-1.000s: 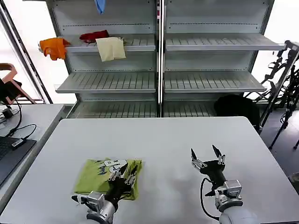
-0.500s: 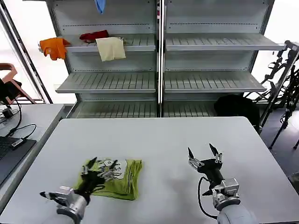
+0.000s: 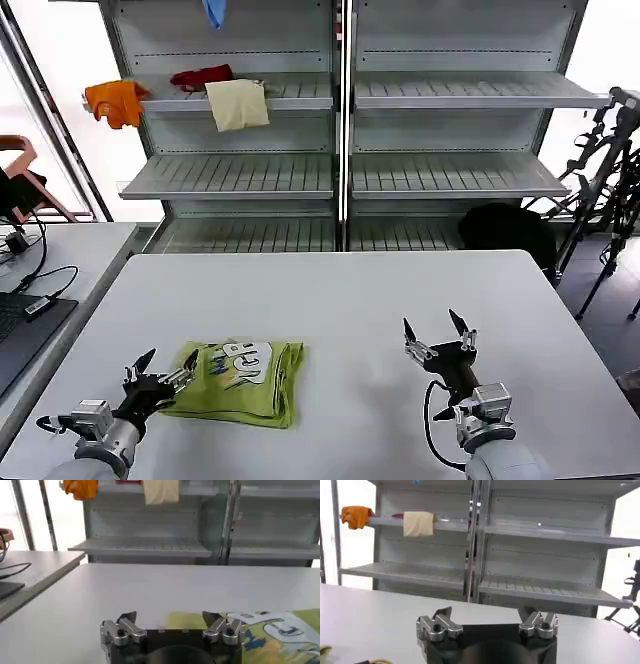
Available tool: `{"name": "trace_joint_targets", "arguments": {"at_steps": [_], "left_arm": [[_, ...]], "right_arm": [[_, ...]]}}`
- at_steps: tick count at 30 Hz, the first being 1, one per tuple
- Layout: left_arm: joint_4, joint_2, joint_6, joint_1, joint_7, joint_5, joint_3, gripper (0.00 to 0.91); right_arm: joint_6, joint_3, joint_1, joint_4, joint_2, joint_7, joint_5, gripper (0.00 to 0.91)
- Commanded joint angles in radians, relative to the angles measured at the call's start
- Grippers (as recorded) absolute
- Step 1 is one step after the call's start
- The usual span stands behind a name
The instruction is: Fold and organize the clothes.
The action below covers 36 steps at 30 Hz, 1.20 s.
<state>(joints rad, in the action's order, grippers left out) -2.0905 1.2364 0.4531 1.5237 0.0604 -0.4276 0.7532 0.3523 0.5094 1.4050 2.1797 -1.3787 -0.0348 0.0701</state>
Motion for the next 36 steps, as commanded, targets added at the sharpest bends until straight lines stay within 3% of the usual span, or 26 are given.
{"name": "trace_joint_targets", "arguments": {"at_steps": [1, 7, 17, 18, 20, 22, 25, 34, 36], "left_arm": [[0.029, 0.0, 0.023, 0.014, 0.001, -0.025, 0.015, 0.907], [0.012, 0.01, 0.068, 0.019, -0.024, -0.092, -0.014, 0.897], [0.02, 0.033, 0.065, 0.015, -0.028, -0.171, -0.041, 0.544], [0.022, 0.034, 0.066, 0.016, -0.028, -0.179, -0.044, 0.544], [0.023, 0.036, 0.063, 0.016, -0.026, -0.196, -0.045, 0.423], [0.026, 0.038, 0.051, 0.016, -0.027, -0.214, -0.047, 0.161], [0.032, 0.037, 0.035, 0.016, -0.021, -0.228, -0.05, 0.0], [0.036, 0.038, -0.022, 0.018, -0.01, -0.203, -0.055, 0.0], [0.036, 0.038, -0.059, 0.018, -0.002, -0.118, -0.049, 0.0]], "right_arm": [[-0.002, -0.002, -0.002, -0.002, -0.002, 0.0, -0.002, 0.907], [-0.005, -0.004, -0.001, -0.006, -0.004, 0.0, -0.002, 0.907], [-0.008, 0.004, 0.001, -0.006, -0.002, -0.001, -0.002, 0.907], [-0.008, 0.004, 0.001, -0.006, -0.002, -0.001, -0.002, 0.907], [-0.008, 0.003, 0.0, -0.006, -0.003, -0.001, -0.002, 0.907], [-0.008, 0.001, 0.0, -0.006, -0.003, 0.0, -0.005, 0.907], [-0.008, 0.001, -0.001, -0.006, -0.004, 0.001, -0.006, 0.907], [-0.007, 0.003, -0.001, -0.002, -0.004, 0.003, -0.007, 0.907], [-0.008, 0.003, -0.001, -0.003, -0.004, 0.003, -0.007, 0.907]]}}
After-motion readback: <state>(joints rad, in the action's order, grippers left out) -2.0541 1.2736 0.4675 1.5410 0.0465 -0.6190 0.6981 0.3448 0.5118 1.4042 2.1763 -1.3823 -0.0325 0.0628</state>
